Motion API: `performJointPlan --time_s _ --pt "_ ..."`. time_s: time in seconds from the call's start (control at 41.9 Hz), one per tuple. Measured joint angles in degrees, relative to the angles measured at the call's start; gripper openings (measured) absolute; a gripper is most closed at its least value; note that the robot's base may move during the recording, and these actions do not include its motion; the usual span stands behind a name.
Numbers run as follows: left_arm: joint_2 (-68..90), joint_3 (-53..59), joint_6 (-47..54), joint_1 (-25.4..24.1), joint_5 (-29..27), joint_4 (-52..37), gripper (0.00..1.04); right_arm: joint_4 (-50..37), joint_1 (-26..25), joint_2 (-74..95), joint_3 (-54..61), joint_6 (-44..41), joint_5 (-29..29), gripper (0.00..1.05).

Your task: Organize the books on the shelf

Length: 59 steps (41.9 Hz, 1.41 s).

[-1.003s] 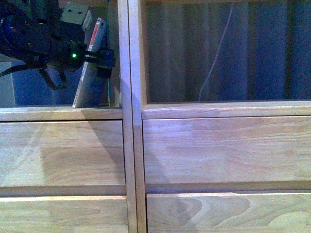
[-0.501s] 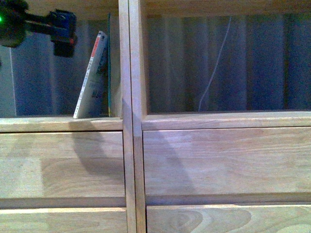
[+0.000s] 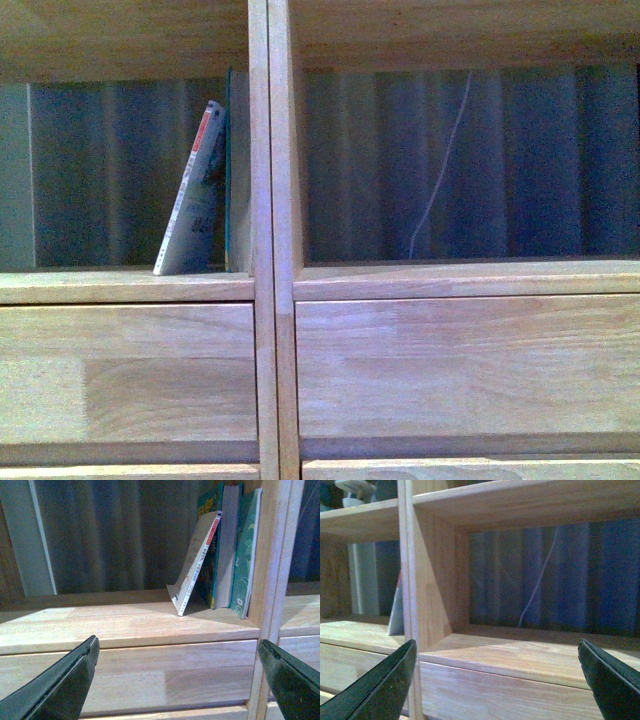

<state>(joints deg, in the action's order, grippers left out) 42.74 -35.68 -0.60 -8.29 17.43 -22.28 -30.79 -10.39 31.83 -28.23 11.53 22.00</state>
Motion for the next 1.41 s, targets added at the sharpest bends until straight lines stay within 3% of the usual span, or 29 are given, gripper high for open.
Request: performJointPlan --time_s 0.167,0.263,0.287,0.334,0.454,0.788,0.907,1.409 --pt "-12.46 8.44 -3.67 -5.31 5.77 5.38 0.97 1.81 3.32 -2.62 2.89 -3.19 -3.58 0.98" --pt "-20.46 9.97 -2.01 -3.28 -3.67 19.37 0.85 3.91 5.31 -5.57 4.57 -5.64 -6.69 0.97" --pt "-23.52 11.52 -1.55 -0.79 -8.92 23.50 0.80 7.48 6.27 -6.38 4.13 -6.67 -9.33 0.95" --pt "-27.19 14.19 -1.07 3.37 -13.53 26.67 0.73 17.03 8.28 -8.37 2.40 -7.82 -15.26 0.88" --pt "-30.25 18.91 -0.44 7.58 -16.90 27.02 0.55 35.69 9.84 -14.93 3.67 -9.94 -21.27 0.70" --pt "-34.71 25.68 -0.04 8.09 -17.44 24.65 0.04 34.62 10.16 -21.09 14.08 -11.04 -21.81 0.20" --pt "-35.91 27.45 0.09 8.11 -17.42 24.09 0.03 33.64 10.16 -22.67 16.63 -11.26 -21.81 0.02" --pt "-39.39 31.93 0.11 8.13 -17.44 22.97 0.03 31.69 10.19 -27.28 23.37 -11.34 -21.81 0.03"
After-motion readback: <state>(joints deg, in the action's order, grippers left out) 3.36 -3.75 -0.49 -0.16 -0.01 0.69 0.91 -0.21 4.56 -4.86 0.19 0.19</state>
